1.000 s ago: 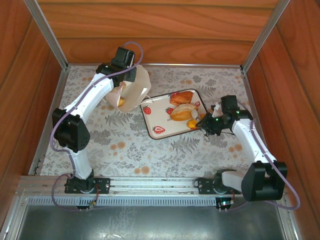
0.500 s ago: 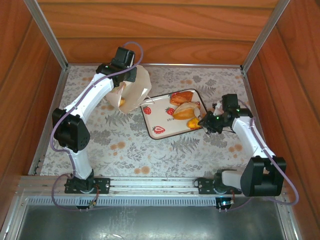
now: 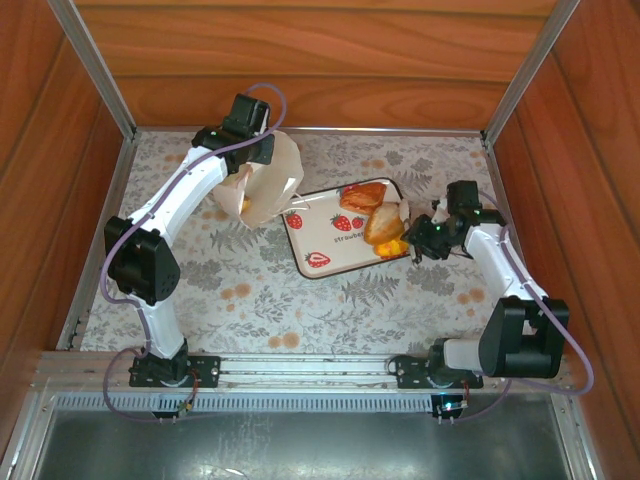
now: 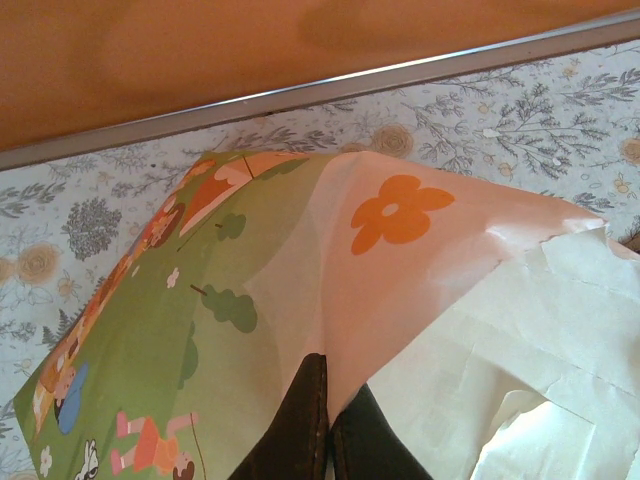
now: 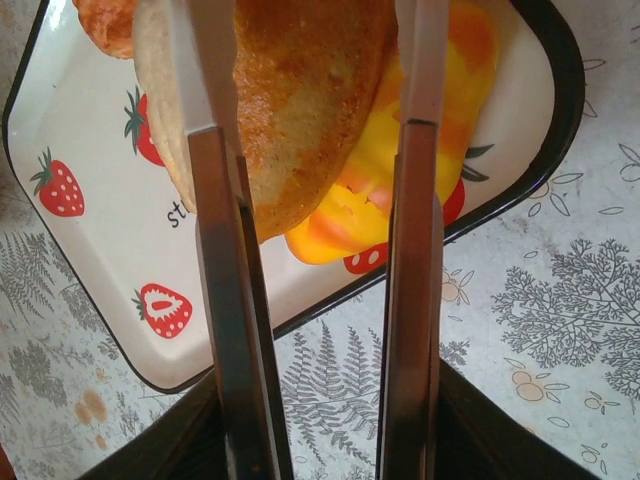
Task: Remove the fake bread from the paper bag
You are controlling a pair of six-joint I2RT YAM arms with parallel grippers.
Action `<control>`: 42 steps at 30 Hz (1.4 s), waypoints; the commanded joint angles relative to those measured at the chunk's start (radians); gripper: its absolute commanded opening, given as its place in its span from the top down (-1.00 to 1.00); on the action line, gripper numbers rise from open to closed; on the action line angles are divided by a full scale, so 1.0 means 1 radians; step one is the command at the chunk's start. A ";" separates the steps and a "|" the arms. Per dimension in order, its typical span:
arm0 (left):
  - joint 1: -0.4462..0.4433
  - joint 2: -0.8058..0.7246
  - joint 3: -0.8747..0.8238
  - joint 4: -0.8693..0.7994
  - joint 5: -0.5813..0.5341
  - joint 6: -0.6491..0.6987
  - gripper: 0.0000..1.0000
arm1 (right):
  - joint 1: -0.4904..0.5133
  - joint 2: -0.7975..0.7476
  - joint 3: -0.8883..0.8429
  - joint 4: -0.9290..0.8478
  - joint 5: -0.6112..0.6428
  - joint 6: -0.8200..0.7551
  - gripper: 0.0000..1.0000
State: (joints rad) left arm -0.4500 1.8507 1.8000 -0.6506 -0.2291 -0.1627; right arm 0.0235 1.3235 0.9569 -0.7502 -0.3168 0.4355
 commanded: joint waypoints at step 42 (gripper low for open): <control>0.004 -0.011 0.015 -0.023 0.000 -0.012 1.00 | 0.081 -0.316 -0.079 -0.263 -0.189 0.131 0.50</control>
State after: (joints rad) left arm -0.4500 1.8507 1.8000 -0.6506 -0.2298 -0.1654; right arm 0.0689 0.9966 0.8848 -1.0508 -0.4622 0.5362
